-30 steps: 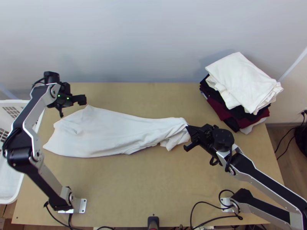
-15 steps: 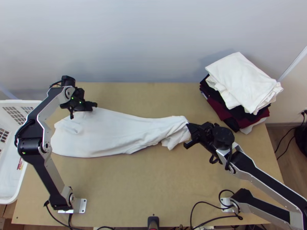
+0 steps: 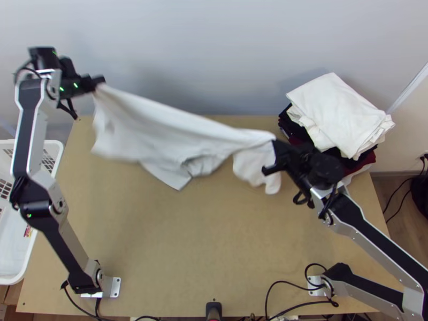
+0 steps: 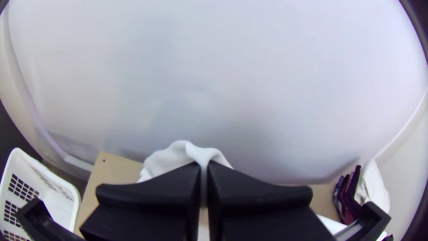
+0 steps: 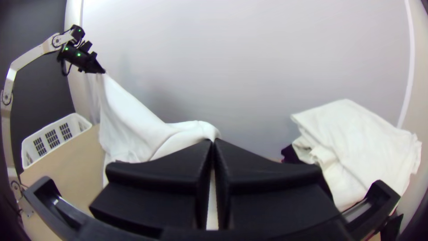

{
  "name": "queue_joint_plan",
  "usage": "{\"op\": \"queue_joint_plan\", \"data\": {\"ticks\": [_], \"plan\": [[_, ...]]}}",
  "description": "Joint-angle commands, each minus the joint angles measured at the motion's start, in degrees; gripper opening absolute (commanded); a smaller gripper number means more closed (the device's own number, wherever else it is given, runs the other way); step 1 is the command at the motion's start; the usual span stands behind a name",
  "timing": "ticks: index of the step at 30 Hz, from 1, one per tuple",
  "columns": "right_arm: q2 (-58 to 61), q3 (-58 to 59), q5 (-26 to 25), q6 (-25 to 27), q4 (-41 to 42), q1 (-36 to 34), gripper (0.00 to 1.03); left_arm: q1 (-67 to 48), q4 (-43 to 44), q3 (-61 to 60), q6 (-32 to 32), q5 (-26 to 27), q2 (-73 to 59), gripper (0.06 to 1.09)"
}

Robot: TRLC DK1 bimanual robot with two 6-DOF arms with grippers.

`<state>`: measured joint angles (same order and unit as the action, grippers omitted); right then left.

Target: Fold the t-shirt

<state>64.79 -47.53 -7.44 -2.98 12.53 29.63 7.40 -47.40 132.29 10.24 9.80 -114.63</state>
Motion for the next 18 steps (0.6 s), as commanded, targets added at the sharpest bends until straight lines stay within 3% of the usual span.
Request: {"op": "queue_joint_plan", "data": {"ticks": [1, 9, 18], "plan": [[-1.0, -2.7, -1.5, -0.7, 4.5, -1.2, 0.03, -1.7, 0.2, 0.4, 2.9, -0.2, 6.2, 0.09], [-7.7, 2.4, -1.4, -0.7, 12.2, -1.2, 0.03, -0.3, -3.5, -5.4, 5.0, 1.2, 15.8, 0.09], [-9.9, 0.9, -3.6, -0.8, 15.1, -3.4, 0.03, 7.0, -0.6, -6.9, 9.2, 2.7, 26.8, 0.09]]}}
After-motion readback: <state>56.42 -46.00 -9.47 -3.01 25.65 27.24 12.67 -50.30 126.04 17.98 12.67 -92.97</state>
